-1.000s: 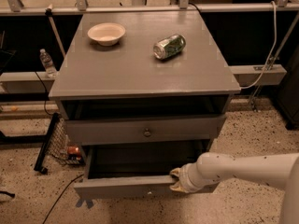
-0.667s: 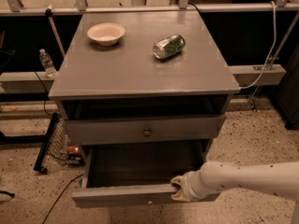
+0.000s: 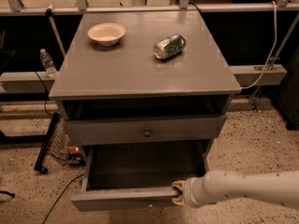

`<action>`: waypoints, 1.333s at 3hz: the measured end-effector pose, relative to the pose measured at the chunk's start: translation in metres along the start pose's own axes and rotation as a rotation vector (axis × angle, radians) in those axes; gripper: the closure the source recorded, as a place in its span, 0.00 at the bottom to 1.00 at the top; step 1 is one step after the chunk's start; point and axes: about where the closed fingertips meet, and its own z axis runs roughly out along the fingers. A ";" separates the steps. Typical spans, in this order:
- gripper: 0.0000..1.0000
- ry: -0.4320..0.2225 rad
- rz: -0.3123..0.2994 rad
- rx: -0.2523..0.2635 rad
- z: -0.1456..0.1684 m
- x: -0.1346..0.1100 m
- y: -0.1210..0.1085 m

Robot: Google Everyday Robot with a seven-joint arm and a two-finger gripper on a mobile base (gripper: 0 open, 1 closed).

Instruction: Open middle drawer

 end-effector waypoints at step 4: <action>1.00 -0.005 0.016 0.006 -0.005 0.003 0.027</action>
Offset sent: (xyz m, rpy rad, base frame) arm -0.1091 -0.0130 -0.0168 0.0267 0.0005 -0.0675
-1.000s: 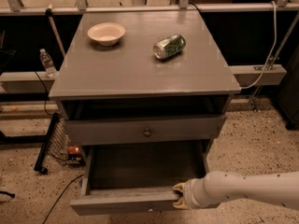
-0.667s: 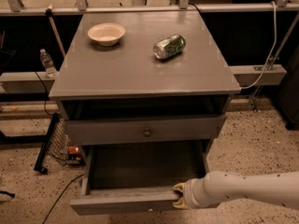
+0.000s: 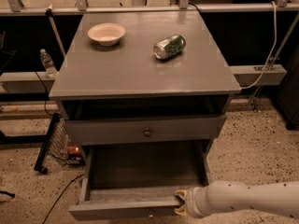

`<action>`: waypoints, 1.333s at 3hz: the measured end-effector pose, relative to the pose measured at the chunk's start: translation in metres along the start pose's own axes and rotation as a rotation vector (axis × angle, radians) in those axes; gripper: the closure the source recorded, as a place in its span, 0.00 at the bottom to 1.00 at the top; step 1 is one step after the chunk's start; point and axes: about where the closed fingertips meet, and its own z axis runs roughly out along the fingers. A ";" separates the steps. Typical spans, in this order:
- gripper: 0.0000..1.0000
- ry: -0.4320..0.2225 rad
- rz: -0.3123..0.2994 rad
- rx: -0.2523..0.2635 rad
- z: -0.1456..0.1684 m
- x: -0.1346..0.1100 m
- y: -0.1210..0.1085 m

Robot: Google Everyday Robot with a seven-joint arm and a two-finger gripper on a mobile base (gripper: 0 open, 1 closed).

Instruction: Open middle drawer

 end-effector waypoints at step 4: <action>0.12 -0.002 -0.001 -0.006 0.001 -0.001 0.002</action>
Offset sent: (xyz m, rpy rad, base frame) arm 0.0000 0.0000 0.0008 -0.0001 0.0000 0.0001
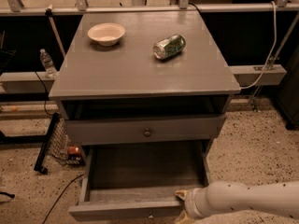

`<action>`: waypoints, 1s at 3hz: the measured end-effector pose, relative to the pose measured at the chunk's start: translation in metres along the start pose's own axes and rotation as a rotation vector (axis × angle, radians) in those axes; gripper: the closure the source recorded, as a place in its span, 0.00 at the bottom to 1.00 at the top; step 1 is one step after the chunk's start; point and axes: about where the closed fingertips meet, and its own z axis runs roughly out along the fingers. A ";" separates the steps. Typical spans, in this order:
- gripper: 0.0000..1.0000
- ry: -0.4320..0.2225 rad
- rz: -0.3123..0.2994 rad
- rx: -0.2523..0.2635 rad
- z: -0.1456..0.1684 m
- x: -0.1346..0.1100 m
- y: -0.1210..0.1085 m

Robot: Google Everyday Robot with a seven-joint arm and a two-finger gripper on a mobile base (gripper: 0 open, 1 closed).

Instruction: Open middle drawer

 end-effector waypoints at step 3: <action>0.00 0.011 -0.039 0.052 -0.036 -0.004 -0.025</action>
Offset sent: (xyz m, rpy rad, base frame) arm 0.0078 -0.0014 0.0110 -0.0061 -0.0289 0.0169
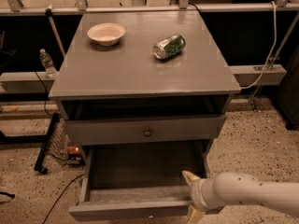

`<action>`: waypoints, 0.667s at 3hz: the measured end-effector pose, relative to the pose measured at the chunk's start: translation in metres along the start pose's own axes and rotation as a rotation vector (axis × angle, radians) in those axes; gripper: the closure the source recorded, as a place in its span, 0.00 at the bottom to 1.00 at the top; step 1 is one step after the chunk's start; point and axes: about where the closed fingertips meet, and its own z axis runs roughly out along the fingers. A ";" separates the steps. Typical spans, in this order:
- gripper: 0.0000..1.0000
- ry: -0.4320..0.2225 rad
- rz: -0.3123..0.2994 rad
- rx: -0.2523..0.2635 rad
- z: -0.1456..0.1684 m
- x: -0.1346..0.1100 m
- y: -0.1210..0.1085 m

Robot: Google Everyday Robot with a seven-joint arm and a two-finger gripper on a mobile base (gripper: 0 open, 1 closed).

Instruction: Open middle drawer

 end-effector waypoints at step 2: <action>0.00 0.023 0.017 0.058 -0.063 0.028 -0.040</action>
Offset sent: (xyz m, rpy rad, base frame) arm 0.0445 -0.0934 0.0759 -0.0270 -0.0510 -0.0900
